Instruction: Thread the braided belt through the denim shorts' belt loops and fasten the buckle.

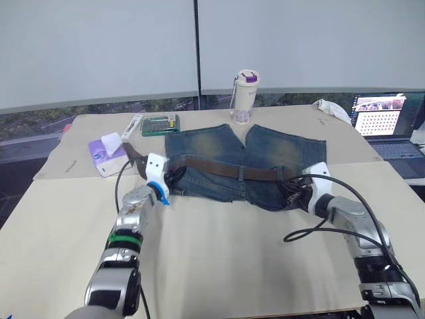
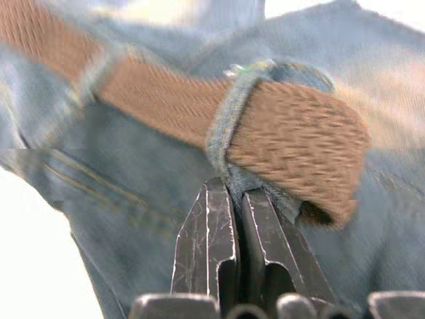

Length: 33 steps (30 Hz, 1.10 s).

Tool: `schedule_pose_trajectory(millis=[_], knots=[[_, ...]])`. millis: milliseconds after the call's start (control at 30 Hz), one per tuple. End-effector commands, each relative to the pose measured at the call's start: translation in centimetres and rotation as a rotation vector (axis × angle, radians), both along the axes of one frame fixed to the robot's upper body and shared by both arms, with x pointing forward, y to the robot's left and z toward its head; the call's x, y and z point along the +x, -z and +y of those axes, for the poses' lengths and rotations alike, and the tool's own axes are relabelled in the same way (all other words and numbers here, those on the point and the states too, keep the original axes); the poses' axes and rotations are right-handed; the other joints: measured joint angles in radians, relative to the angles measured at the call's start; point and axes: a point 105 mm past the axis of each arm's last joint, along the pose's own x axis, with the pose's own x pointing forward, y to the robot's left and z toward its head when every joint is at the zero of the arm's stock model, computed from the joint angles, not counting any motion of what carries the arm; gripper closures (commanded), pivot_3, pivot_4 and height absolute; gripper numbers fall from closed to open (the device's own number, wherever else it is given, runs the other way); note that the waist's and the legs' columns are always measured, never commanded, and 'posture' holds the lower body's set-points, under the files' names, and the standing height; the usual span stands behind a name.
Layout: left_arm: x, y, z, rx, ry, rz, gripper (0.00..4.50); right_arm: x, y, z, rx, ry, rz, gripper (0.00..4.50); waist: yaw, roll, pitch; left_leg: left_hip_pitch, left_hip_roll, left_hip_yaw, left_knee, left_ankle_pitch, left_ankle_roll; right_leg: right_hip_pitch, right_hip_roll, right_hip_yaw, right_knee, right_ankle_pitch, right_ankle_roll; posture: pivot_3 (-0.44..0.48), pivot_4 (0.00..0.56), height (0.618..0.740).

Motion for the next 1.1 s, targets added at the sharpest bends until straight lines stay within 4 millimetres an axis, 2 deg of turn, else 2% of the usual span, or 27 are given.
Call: schedule_pose_trajectory(millis=[33,100,200,300,433,567,600,667,800,900,1033,1100], knots=[[-1.1,-3.9,-0.4,0.073,0.087,-0.226,4.49,0.5,-4.1,-1.5,-0.06,0.043,-0.263,4.5,0.008,0.0,0.0,0.0,0.0,0.0,0.0,0.0,0.0,0.0,0.0,0.0,-0.001,0.0,0.0,0.0,0.15,0.74],[-2.2,-4.8,-0.4,0.208,0.137,-0.378,4.49,-1.2,-4.6,-1.8,-0.327,-0.053,-0.483,4.5,0.017,0.0,0.0,0.0,-0.001,0.0,0.0,0.0,0.0,0.0,-0.001,-0.001,-0.002,0.001,-0.001,0.0,0.15,0.74],[-3.2,-4.3,0.1,0.267,0.228,-0.412,4.49,-3.5,-3.9,-2.2,-0.455,-0.162,-0.616,4.5,0.018,0.0,0.0,0.001,-0.003,0.001,-0.001,0.001,-0.001,0.0,-0.002,-0.002,-0.003,0.001,-0.001,0.0,0.15,0.74],[-4.4,-3.6,0.7,0.348,0.344,-0.442,4.49,-6.2,-2.2,-2.5,-0.662,-0.322,-0.758,4.5,0.009,0.0,0.0,0.003,-0.001,0.002,-0.001,0.001,-0.002,0.001,0.0,-0.001,-0.003,0.001,-0.001,0.0,0.15,0.74],[-5.1,-2.3,0.9,0.5,0.453,-0.484,4.49,-8.2,-0.3,-2.7,-0.72,-0.423,-0.814,4.5,-0.004,0.0,0.0,0.004,-0.001,0.003,-0.002,-0.001,0.001,0.001,0.002,0.0,-0.003,0.001,-0.001,0.0,0.15,0.74],[-4.1,-1.3,1.7,0.519,0.424,-0.43,4.49,-7.6,1.0,-3.3,-0.695,-0.397,-0.753,4.5,-0.007,0.0,0.0,0.004,0.0,0.002,-0.001,-0.002,0.003,0.003,0.003,0.0,-0.003,0.001,-0.001,0.0,0.15,0.74],[-3.7,-1.4,1.9,0.486,0.396,-0.413,3.99,-7.5,1.1,-3.2,-0.688,-0.39,-0.757,4.5,-0.007,0.0,0.0,0.004,0.0,0.002,-0.001,-0.002,0.004,0.003,0.003,0.0,-0.003,0.001,-0.001,0.0,0.15,0.74],[-3.4,-1.6,2.0,0.454,0.377,-0.405,3.32,-7.2,1.0,-3.2,-0.675,-0.37,-0.764,4.5,-0.009,0.0,0.0,0.004,0.0,0.002,-0.001,-0.002,0.005,0.003,0.003,0.0,-0.002,0.001,-0.001,0.0,0.15,0.74],[-4.0,-1.3,1.4,0.432,0.427,-0.407,1.94,-6.9,1.1,-3.5,-0.665,-0.334,-0.749,4.5,-0.009,0.0,0.0,0.004,0.0,0.002,-0.001,-0.002,0.005,0.003,0.004,0.0,-0.001,0.001,-0.001,0.0,0.15,0.74],[-4.0,-1.5,1.2,0.312,0.435,-0.348,0.94,-7.1,1.4,-3.6,-0.677,-0.344,-0.746,4.5,-0.009,0.0,0.0,0.003,0.0,0.002,0.0,-0.003,0.005,0.003,0.003,0.0,-0.001,0.001,-0.001,0.0,0.15,0.74],[-4.1,-1.8,0.7,0.144,0.471,-0.23,0.94,-7.1,1.4,-3.6,-0.688,-0.349,-0.747,4.5,-0.011,0.0,0.0,0.003,0.0,0.002,0.003,-0.003,0.007,0.003,0.004,0.0,0.0,0.001,-0.001,0.0,0.15,0.74],[-4.7,-1.7,0.3,0.111,0.517,-0.196,1.51,-7.1,1.4,-3.6,-0.692,-0.349,-0.747,4.5,-0.012,0.001,0.0,0.003,0.0,0.002,0.003,-0.004,0.007,0.003,0.005,0.0,0.001,0.001,-0.001,0.0,0.15,0.74]])
